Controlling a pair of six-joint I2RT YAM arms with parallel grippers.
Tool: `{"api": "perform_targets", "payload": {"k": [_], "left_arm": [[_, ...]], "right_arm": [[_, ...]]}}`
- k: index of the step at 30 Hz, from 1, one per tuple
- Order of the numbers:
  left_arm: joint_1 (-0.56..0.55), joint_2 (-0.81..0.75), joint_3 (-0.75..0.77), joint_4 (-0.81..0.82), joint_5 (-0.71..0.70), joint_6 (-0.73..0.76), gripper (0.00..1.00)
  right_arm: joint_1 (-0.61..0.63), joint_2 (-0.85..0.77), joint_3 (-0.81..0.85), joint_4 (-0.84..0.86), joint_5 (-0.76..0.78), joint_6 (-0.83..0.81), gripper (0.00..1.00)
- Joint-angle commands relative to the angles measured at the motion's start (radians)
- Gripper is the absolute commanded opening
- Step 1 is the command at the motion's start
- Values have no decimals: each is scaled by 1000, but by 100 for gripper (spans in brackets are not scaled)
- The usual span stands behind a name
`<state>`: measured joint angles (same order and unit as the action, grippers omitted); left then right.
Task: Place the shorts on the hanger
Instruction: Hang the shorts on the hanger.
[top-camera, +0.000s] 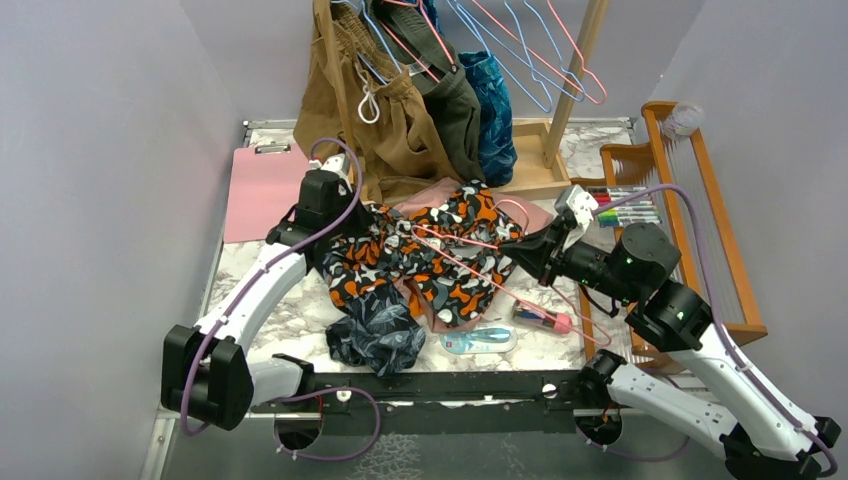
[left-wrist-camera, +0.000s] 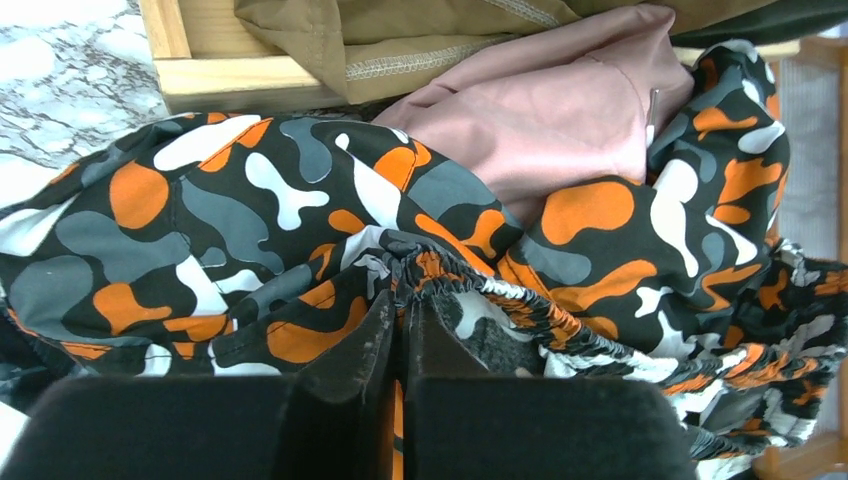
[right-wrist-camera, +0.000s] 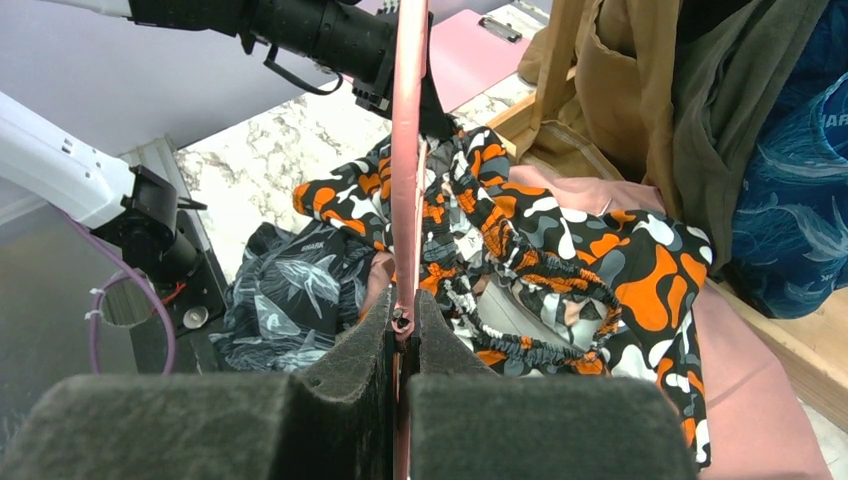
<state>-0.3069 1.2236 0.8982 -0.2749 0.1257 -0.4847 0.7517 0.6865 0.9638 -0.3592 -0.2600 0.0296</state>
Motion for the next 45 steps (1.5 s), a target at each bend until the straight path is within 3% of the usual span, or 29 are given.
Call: {"api": "perform_targets", "payload": {"k": [1,10,35,45], "left_arm": [[6,-41,14,-6,27,33,0],[6,-163,105,-105,17,22,0],[2,-220,150,-168,71,31,0],[2,-223,159,-168,101,25,0]], "right_arm": [[5,10,46,56,-26,-7,1],[5,182,194,137,-138,-34,1],[5,359,144,255,-133,-57,1],[33,409,109,351,-104,-171,1]]}}
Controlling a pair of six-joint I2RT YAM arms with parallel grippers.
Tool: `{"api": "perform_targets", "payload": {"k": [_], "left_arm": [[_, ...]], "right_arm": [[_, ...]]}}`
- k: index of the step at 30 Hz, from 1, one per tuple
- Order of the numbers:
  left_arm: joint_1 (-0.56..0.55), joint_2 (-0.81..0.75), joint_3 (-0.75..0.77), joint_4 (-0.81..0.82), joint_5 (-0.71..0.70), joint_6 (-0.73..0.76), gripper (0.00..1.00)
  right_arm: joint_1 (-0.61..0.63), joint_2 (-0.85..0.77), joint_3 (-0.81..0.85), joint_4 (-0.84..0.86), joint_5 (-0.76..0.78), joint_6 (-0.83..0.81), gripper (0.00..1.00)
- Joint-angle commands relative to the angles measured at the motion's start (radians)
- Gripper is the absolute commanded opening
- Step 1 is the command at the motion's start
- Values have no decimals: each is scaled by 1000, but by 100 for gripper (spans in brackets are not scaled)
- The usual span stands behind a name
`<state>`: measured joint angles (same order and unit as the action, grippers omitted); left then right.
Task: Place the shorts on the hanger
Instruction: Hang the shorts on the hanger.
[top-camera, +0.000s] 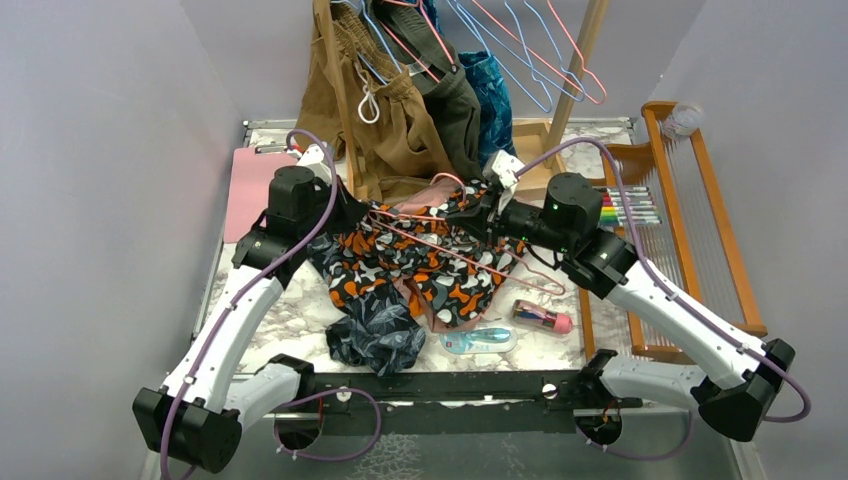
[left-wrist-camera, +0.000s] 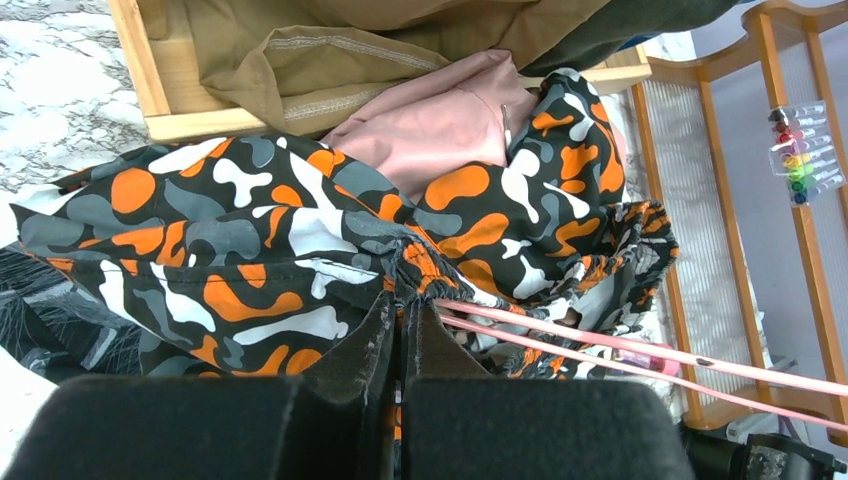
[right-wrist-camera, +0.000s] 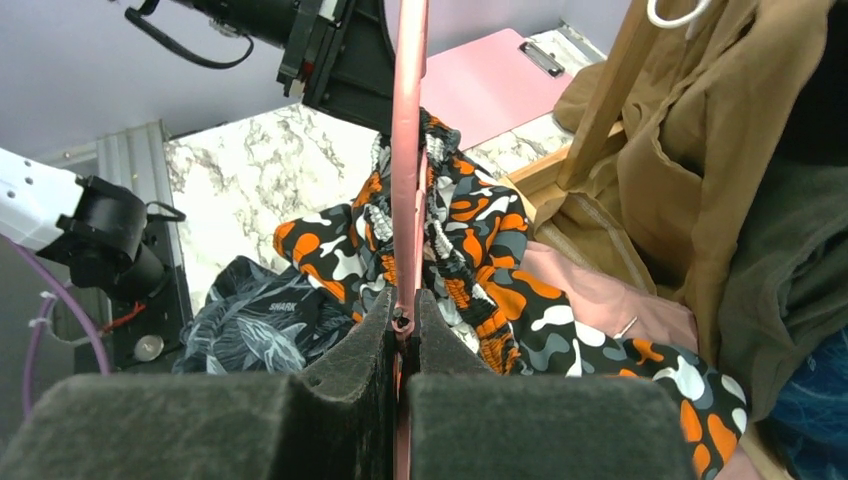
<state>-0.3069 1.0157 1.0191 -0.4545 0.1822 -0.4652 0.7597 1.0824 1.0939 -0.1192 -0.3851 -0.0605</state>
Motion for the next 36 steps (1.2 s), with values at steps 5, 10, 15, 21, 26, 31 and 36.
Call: {"api": "perform_targets", "payload": {"k": [5,10,15,21,26,31,36], "left_arm": [[-2,-9,68,13,73,-11,0],[-8,-19,74,18,91,-26,0],[-11,-35,66,18,112,-34,0],[-11,-65,51,19,129,-43,0],[-11,-95,36,12,131,-40,0],[-11,-93,20,22,163,-78,0],[-15,-90,43,33,178,-92,0]], "right_arm": [[71,94,-13,191,47,-134,1],[160,193,-33,330,122,-147,1],[214,300,-36,465,286,-108,1],[214,392,-79,646,396,15,1],[214,418,-124,769,459,78,1],[214,442,-124,899,440,142,1],[214,472,-121,999,347,226,1]]}}
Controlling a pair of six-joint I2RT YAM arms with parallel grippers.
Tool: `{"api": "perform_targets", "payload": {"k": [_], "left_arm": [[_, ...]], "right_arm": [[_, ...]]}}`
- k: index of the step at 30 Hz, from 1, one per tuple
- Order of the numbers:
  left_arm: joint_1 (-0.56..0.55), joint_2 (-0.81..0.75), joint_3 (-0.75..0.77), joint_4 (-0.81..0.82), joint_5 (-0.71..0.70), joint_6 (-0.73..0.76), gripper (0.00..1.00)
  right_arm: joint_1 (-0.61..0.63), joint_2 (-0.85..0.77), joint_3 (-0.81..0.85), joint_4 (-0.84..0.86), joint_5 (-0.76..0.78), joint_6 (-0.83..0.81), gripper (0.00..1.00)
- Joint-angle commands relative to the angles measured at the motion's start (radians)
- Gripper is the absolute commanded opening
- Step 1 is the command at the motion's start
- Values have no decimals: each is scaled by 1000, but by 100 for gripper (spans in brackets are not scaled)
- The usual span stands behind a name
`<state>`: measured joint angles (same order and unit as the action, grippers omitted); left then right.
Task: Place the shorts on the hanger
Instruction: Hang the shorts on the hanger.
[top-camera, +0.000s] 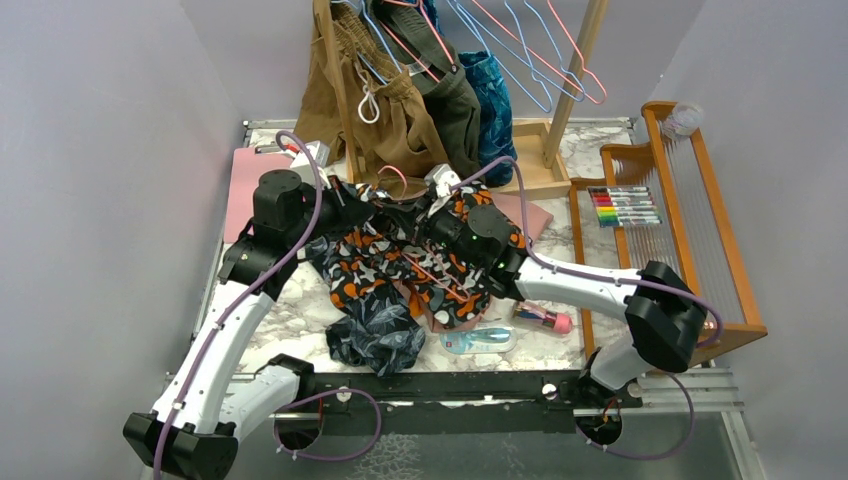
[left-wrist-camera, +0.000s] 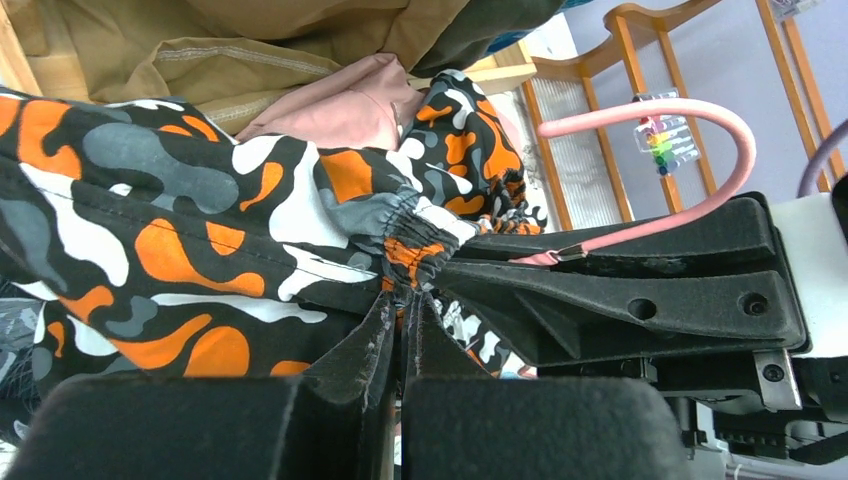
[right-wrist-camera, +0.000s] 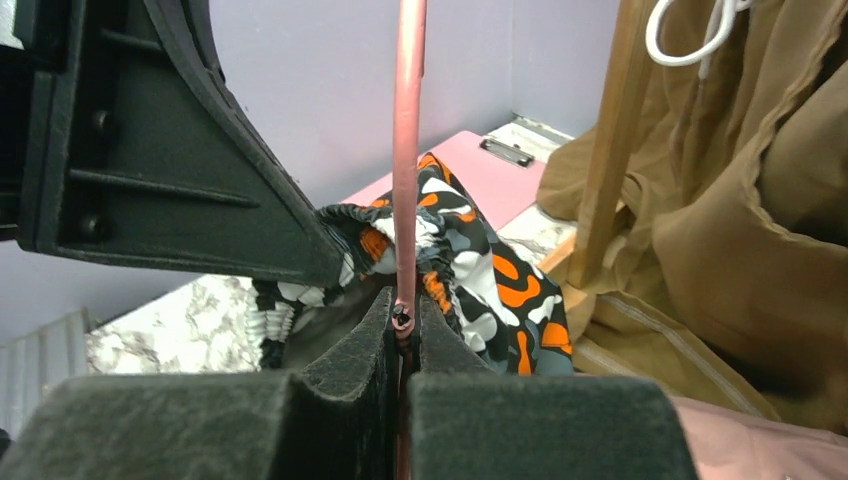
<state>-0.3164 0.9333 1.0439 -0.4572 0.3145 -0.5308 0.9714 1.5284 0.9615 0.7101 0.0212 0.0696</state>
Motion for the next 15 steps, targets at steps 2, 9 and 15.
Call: {"api": "perform_targets", "payload": {"k": [2,9,15], "left_arm": [[-6,-3,33,35,46,-27,0],[-9,25,79,35,52,-34,0],[-23,33,98,41,97,-56,0]], "right_arm": [[3,30,15,191,-105,129,1],[5,17,10,239,-130,181,1],[6,28,7,357,-98,254,1]]}}
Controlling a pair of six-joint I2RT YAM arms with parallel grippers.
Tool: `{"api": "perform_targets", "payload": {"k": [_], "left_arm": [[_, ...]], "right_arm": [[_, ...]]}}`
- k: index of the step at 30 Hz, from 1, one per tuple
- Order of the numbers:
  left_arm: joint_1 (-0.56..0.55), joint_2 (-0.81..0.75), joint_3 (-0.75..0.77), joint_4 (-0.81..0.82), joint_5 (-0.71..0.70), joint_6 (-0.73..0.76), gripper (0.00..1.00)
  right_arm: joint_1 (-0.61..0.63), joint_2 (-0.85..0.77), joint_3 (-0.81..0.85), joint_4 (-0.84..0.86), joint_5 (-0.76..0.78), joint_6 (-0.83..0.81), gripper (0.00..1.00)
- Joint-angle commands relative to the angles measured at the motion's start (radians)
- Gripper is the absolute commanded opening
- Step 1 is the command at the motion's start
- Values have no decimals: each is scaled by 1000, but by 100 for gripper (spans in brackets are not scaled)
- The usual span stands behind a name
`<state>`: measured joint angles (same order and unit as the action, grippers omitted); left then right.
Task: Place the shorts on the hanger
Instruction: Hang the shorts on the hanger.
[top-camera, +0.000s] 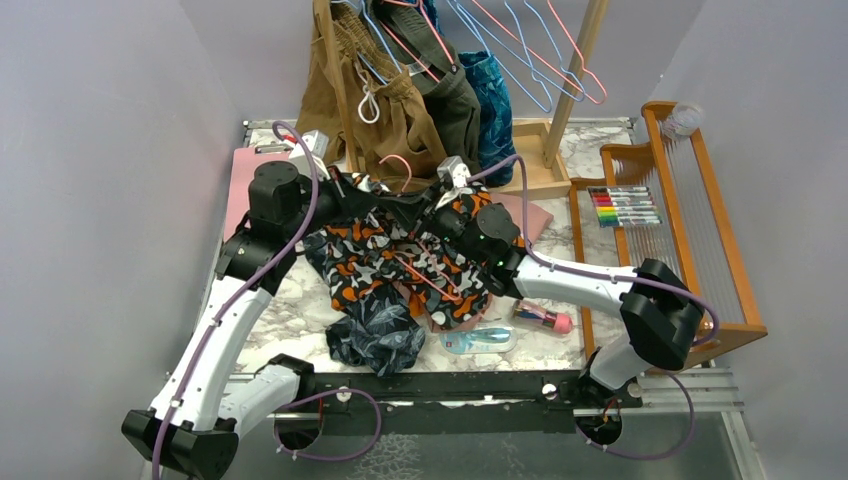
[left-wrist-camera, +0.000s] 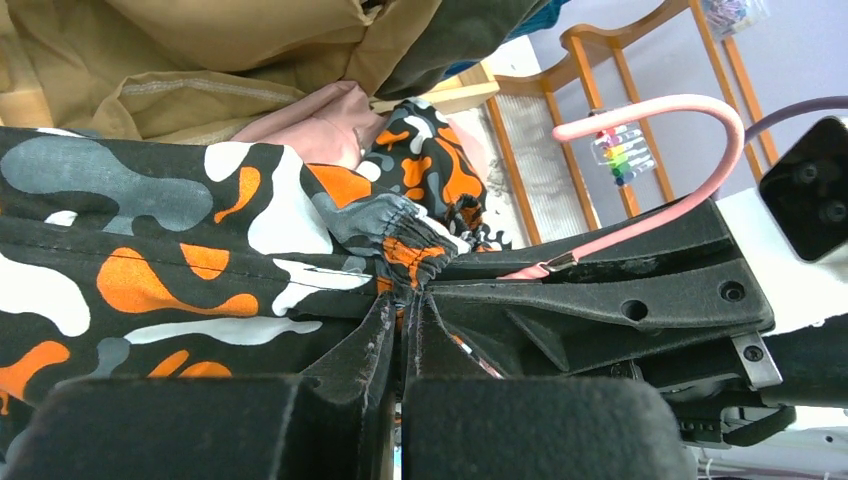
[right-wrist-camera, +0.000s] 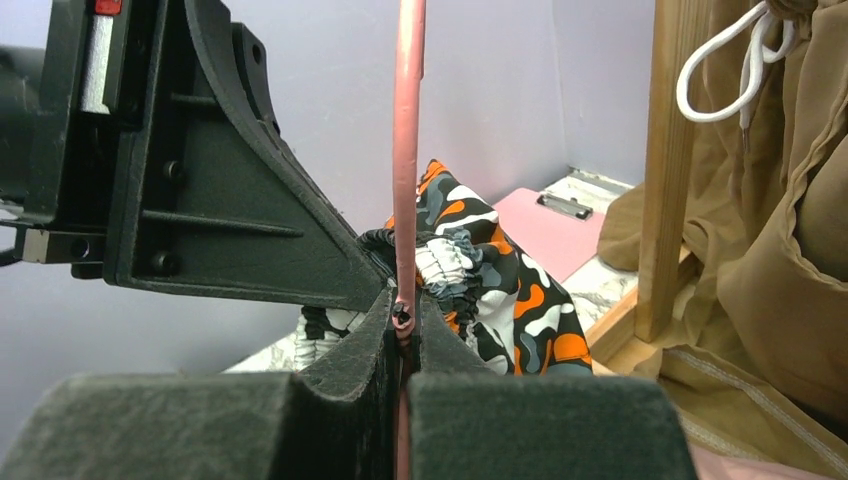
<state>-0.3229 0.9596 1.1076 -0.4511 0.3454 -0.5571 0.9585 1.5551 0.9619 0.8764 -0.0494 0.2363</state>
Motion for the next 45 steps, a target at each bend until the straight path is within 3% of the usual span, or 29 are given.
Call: {"api": "perform_targets", "payload": {"k": [1,3,11,14,24,31,41,45], "left_arm": [[-18,2,39,36,73,-31,0],[-19,-8,53,34,87,-33,4],[-28,-38,77,16,106,-35,59],[-29,-36,141,-2,85,-31,97],[-95,-57,430,-56,-39,14,99],[-124,-152,428,-57,-270,114,99],[-150,-176,637,-33,-437,248,98],[-150,-194,630,3,-441,250,97]], "right_arm": [[19,7,6,211,-23,99,1],[18,18,5,254,-13,122,1],[18,29,35,321,-23,156,1],[18,21,42,338,-21,161,1],[14,-6,66,388,-49,192,1],[5,-71,80,382,-86,201,1],[3,-267,349,131,-228,79,1],[3,-363,307,135,-206,52,1]]}}
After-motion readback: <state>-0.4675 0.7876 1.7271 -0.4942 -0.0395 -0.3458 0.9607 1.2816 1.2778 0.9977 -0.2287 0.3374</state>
